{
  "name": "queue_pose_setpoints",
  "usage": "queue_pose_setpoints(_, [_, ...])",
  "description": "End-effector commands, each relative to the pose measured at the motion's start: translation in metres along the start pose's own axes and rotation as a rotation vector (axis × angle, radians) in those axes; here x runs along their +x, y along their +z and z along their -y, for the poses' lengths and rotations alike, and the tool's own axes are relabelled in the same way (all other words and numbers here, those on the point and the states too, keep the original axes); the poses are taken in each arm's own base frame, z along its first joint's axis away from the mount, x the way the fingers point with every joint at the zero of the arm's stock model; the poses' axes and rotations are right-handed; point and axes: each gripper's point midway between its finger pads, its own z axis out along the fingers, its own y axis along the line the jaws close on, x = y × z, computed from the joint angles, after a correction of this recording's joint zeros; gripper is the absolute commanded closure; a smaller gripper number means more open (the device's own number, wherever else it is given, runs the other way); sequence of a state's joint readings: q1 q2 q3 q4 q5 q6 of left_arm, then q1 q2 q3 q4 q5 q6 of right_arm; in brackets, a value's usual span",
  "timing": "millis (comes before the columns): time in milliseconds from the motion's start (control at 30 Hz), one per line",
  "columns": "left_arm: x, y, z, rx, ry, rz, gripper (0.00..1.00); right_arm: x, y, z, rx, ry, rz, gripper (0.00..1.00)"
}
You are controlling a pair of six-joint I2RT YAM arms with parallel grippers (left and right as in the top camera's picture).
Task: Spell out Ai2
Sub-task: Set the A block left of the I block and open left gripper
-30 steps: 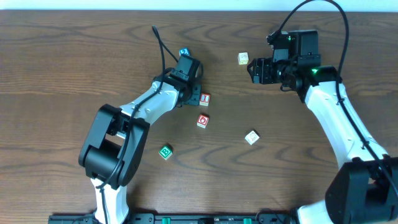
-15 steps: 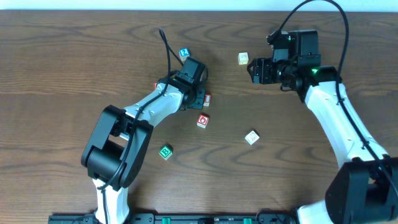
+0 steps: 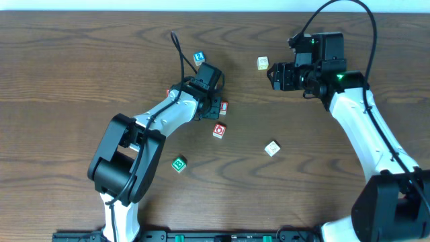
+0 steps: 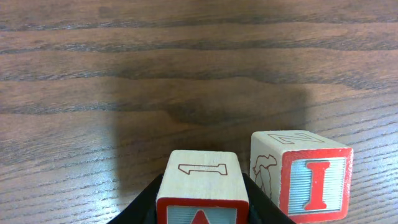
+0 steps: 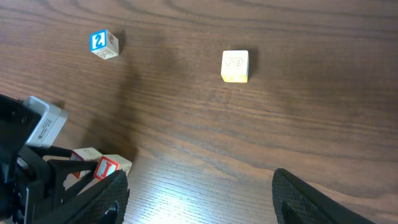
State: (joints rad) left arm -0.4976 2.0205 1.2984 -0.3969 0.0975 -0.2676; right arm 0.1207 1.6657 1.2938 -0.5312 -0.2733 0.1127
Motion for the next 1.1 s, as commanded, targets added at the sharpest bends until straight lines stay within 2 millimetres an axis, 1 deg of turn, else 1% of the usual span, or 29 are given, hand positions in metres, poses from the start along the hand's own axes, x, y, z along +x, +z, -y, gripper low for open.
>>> queue_pose_setpoints(0, [-0.002, 0.002, -0.002, -0.015, -0.010, 0.000, 0.66, -0.009, -0.004, 0.001, -0.001, -0.012, 0.021, 0.27])
queue_pose_setpoints(133, [-0.002, 0.002, -0.002, -0.015, -0.010, 0.000, 0.65, -0.009, -0.004, 0.001, -0.001, -0.012, 0.021, 0.27])
queue_pose_setpoints(167, [-0.002, 0.002, -0.002, -0.015, -0.010, 0.001, 0.60, -0.009, -0.004, 0.001, -0.001, -0.012, 0.021, 0.27])
queue_pose_setpoints(200, [-0.002, 0.002, -0.002, -0.015, -0.010, 0.001, 0.57, -0.009, -0.004, 0.001, -0.001, -0.012, 0.021, 0.27])
queue_pose_setpoints(400, [-0.003, 0.002, -0.002, -0.014, -0.010, 0.002, 0.56, -0.009, -0.004, 0.001, -0.001, -0.012, 0.021, 0.27])
queue_pose_setpoints(800, [-0.015, 0.002, 0.000, -0.009, -0.028, 0.051, 0.57, -0.008, -0.004, 0.001, -0.001, -0.011, 0.017, 0.27])
queue_pose_setpoints(1000, [-0.017, 0.002, 0.000, -0.011, -0.028, 0.061, 0.57, -0.008, -0.004, 0.000, -0.003, -0.012, 0.016, 0.27])
queue_pose_setpoints(1067, [-0.019, 0.002, -0.004, -0.034, -0.049, 0.073, 0.57, -0.008, -0.004, -0.001, -0.005, -0.015, 0.015, 0.27])
